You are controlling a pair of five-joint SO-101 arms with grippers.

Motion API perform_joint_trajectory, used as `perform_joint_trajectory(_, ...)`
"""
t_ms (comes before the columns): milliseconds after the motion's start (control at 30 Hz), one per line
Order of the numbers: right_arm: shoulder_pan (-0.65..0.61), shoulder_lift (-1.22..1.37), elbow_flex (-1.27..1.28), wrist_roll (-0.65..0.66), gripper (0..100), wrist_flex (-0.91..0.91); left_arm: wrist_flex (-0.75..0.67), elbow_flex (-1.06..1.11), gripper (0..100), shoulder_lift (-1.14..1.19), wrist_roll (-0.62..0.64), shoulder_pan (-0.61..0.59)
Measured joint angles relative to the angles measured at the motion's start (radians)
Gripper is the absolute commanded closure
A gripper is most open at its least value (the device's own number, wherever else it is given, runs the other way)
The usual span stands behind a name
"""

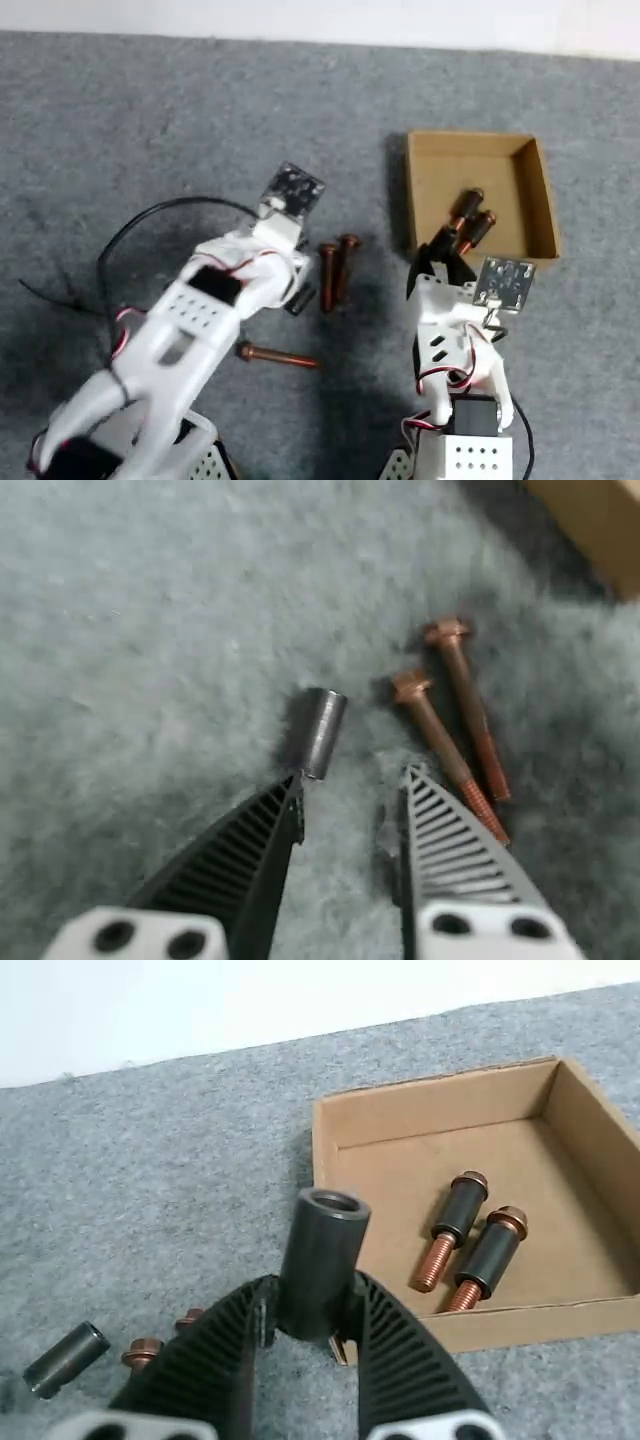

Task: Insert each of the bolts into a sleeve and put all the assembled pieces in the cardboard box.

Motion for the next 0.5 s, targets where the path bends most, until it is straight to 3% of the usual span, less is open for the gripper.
perform_joint_trajectory(233,0.000,0.000,0.000,0.000,99.4,-0.052,0.000,-0.118,84,0.189,0.009,0.078)
perform_joint_trajectory(500,0.000,0.000,0.000,0.000,99.4,-0.086,-0.008,-0.226,84,0.350,0.170,0.127)
